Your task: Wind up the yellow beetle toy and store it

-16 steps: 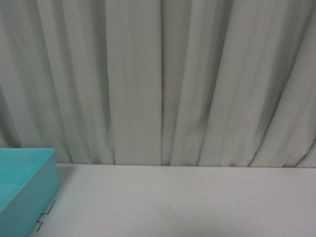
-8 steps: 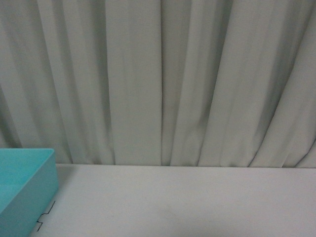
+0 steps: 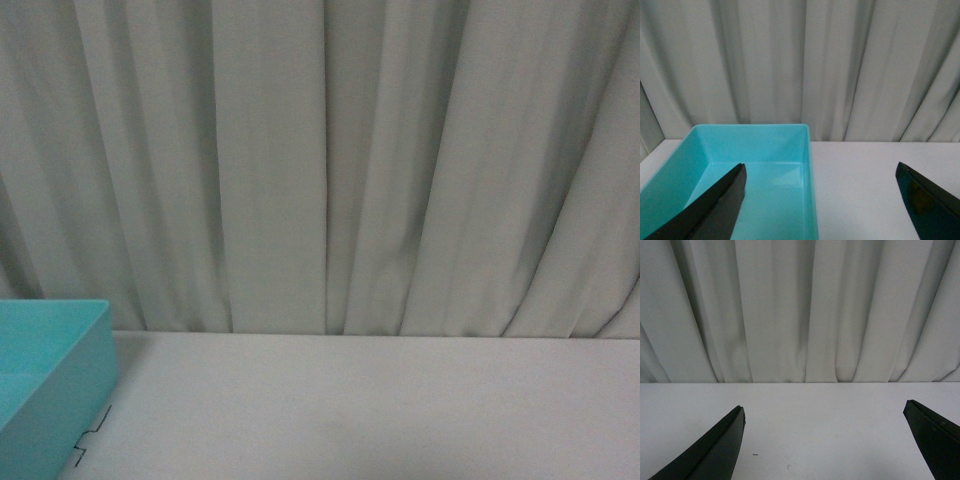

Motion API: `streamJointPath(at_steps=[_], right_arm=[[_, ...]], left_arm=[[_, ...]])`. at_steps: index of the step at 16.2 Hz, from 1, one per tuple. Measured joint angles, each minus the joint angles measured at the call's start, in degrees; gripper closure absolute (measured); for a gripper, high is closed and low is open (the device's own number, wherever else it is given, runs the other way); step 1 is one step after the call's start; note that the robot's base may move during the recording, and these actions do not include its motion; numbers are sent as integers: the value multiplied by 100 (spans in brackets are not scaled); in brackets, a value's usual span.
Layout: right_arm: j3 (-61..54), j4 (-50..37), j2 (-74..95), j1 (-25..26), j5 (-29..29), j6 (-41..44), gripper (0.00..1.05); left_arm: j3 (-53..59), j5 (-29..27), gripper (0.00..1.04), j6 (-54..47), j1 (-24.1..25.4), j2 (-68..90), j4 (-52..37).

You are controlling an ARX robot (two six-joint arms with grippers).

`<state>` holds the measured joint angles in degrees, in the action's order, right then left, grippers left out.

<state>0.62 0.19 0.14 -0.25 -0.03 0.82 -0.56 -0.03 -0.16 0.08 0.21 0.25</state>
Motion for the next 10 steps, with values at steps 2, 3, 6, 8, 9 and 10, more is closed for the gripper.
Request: streamJointPath(at_steps=[2,3,6,8,9,10], right_arm=[[0,2,0,0,0,0,7],[0,4,0,0,0,0,7],[0,4,0,0,0,0,7],[0,7,0,0,0,0,7],[0,2,0,0,0,0,7],[0,2,0,0,2,0,7]], left_arm=[[0,0,7,-2,0,0,-2],[-2,0,7,-2,0,0,-2],[-2,2,7,-2,0,0,2],[-2,0,7,-2,0,0,-2],[0,0,7,-2,0,0,-4],[-2,0,7,-2,0,-2,-7]])
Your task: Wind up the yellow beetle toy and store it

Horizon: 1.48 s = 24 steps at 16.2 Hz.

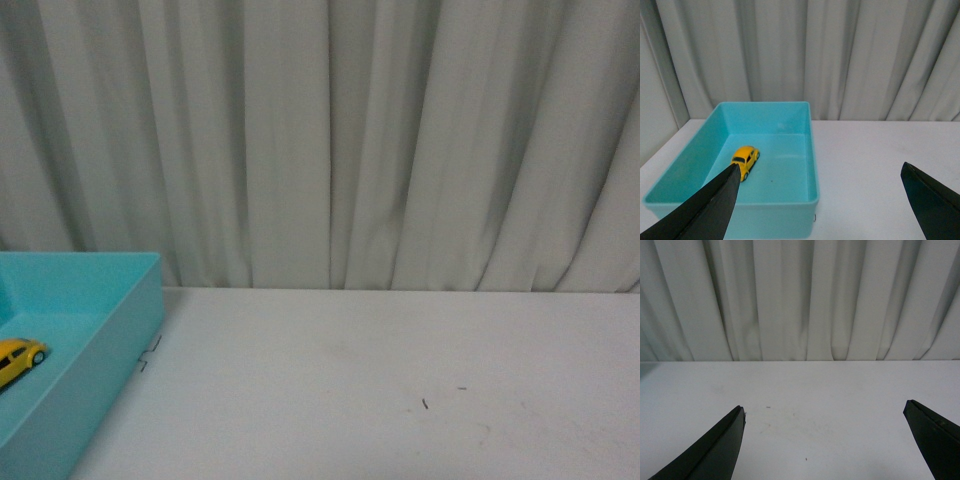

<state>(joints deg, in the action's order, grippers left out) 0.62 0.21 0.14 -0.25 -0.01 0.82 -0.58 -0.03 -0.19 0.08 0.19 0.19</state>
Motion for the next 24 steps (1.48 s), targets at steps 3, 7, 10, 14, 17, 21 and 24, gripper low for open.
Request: streamJointPath(at_steps=[3,7,10,14,17,21,24], right_arm=[[0,-7,0,0,0,0,7],[0,7,0,0,-2,0,7],[0,2,0,0,-2,0,7],[0,0,0,0,-2,0,7],[0,0,0,0,-2,0,7],[0,-4,0,0,-2,0,7],[0,-13,0,0,-2,0,7]], left_arm=[[0,0,7,0,0,0,0],[0,0,7,0,0,-2,0],[2,0,7,0,0,-2,0],[2,0,7,0,0,-2,-2],[2,0,7,0,0,-2,-2],[0,0,7,0,0,-2,-7],[2,-2,7,0,0,-2,-9]])
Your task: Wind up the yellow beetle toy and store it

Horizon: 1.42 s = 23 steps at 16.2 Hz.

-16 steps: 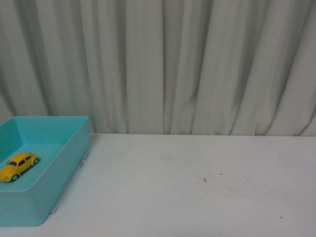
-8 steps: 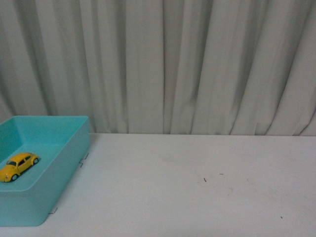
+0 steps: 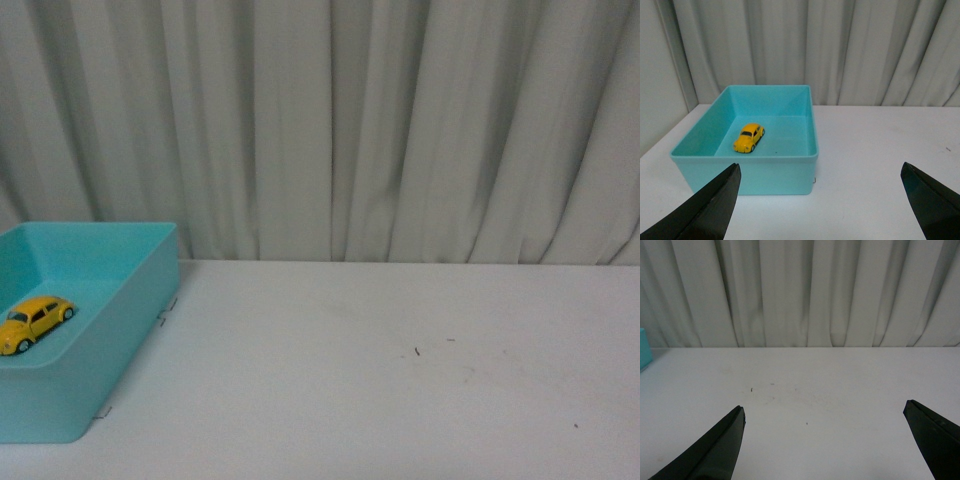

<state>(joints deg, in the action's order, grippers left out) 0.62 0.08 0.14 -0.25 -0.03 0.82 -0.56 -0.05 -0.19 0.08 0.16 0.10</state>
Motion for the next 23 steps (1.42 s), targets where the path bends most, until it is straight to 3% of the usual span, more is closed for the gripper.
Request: streamJointPath(at_steps=[23], right_arm=[[0,9,0,0,-2,-2,7]], left_arm=[[0,7,7,2,0,2,9]])
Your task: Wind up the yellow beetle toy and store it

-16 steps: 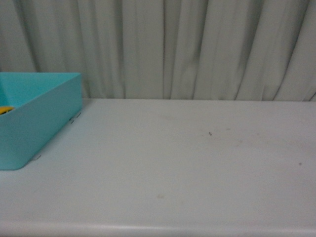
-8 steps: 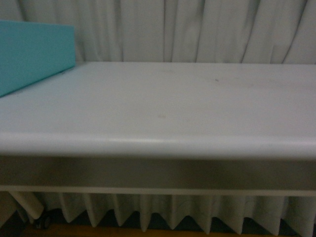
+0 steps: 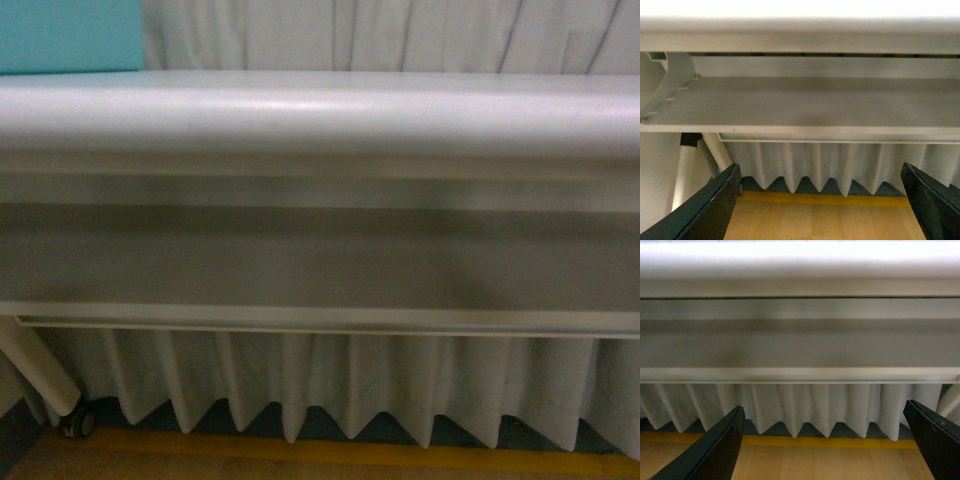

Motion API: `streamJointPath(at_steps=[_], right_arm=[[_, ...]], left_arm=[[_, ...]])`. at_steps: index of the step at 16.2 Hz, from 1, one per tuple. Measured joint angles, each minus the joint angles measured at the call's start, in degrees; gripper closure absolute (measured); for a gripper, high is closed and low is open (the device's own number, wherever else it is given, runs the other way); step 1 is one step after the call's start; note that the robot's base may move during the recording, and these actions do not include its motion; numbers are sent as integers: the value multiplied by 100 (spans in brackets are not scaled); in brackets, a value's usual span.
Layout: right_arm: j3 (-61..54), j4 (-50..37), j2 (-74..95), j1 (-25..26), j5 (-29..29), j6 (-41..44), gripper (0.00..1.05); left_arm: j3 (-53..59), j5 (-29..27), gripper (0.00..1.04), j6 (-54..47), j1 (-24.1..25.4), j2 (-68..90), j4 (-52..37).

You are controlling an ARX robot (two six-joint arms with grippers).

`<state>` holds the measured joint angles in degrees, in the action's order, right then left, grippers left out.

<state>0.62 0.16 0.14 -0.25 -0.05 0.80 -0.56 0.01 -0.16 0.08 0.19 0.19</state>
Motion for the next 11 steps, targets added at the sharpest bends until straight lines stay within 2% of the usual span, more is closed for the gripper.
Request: streamJointPath(at_steps=[11], right_arm=[[0,11,2,0,2,0,7]], left_arm=[[0,-7,7,0,0,-2,11]])
